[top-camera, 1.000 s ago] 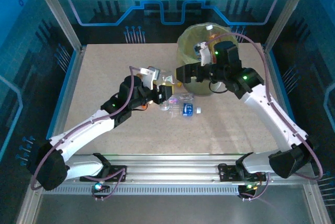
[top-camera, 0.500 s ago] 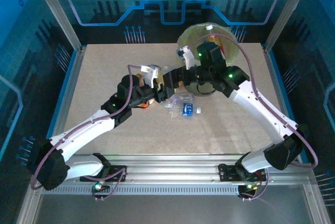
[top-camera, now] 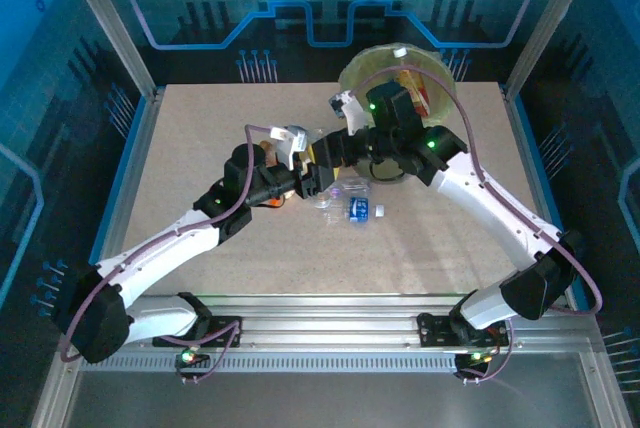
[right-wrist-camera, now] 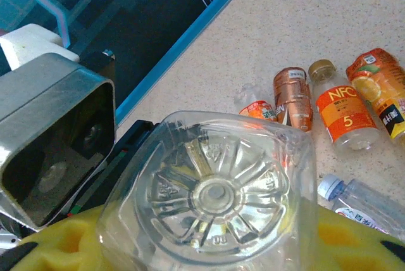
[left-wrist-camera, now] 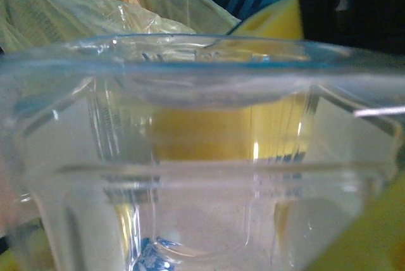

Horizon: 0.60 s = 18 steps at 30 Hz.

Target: Put the plastic bottles in the bin

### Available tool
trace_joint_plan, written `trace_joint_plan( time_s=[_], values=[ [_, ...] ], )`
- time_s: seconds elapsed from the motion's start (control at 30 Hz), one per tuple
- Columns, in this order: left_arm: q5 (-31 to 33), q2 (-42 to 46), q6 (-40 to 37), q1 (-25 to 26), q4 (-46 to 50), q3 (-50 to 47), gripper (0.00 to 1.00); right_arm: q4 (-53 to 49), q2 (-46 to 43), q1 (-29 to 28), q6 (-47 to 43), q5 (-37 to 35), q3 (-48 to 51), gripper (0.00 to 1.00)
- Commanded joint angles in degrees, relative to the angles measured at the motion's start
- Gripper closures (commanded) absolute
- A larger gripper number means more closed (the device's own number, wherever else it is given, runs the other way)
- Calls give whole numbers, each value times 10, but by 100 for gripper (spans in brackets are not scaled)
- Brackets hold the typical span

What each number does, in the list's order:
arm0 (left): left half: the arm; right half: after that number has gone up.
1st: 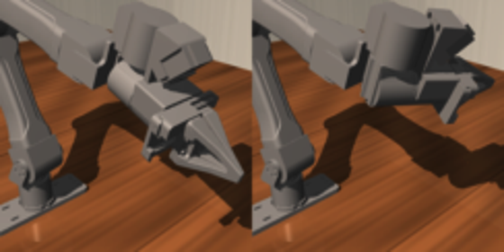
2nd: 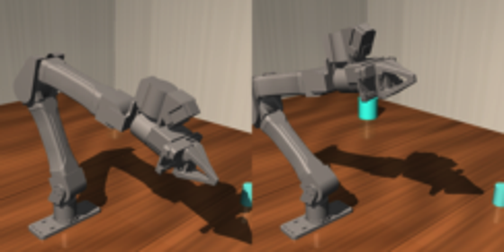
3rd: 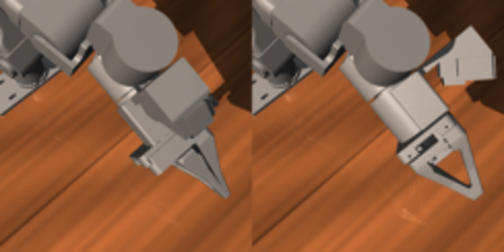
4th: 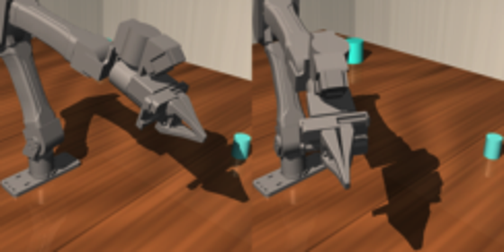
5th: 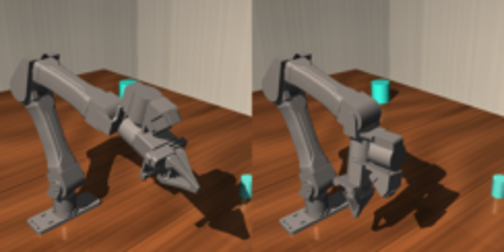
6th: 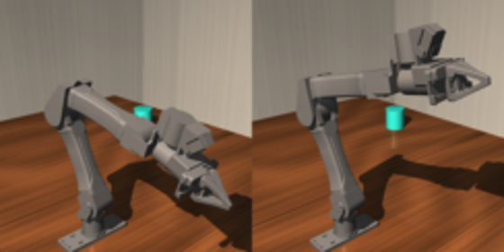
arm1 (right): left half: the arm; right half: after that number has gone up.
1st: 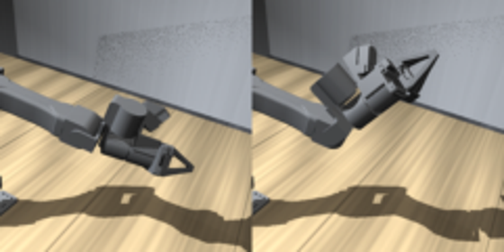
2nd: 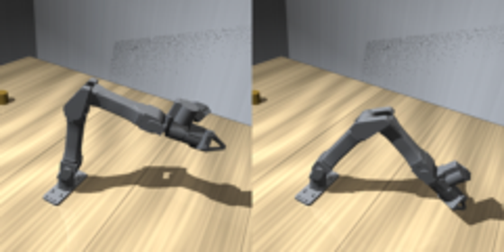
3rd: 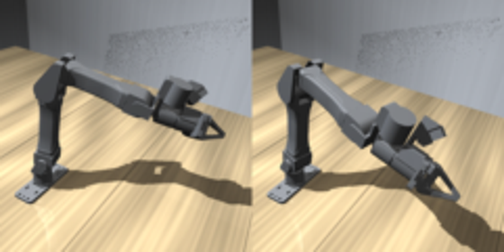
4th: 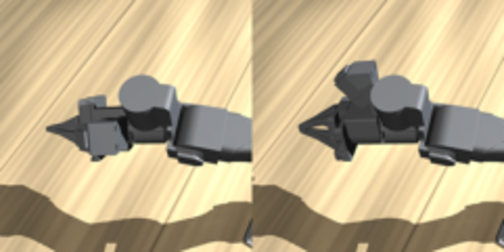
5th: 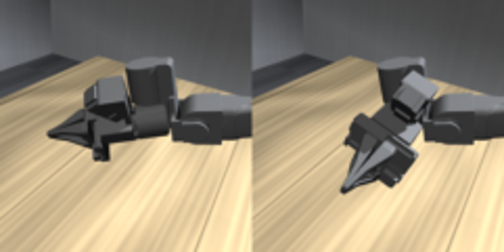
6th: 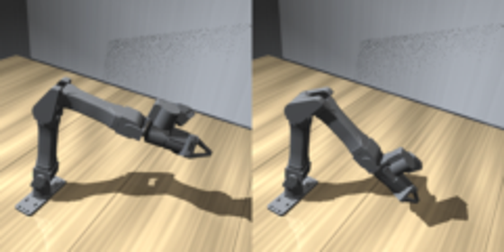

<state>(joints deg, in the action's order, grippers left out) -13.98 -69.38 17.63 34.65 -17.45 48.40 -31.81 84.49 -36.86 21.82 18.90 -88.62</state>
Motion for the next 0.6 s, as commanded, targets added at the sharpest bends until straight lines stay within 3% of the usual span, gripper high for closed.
trace_joint_plan(
  time_s=[0.0,0.03,0.07,0.27,0.57],
  values=[
    [-23,16,-20,5,-41,-9,20,16,-11,2,6,-48,-8,58],
    [-22,18,-20,5,-41,-10,5,13,-15,4,2,-59,-10,59],
    [-20,20,-20,4,-41,-11,1,8,-17,4,-3,-70,-15,59],
    [12,68,-21,4,-56,-43,1,-74,-13,18,-74,-150,-110,59],
    [82,134,-27,5,-28,-82,1,-179,61,67,-193,-242,-353,58]
  ],
)
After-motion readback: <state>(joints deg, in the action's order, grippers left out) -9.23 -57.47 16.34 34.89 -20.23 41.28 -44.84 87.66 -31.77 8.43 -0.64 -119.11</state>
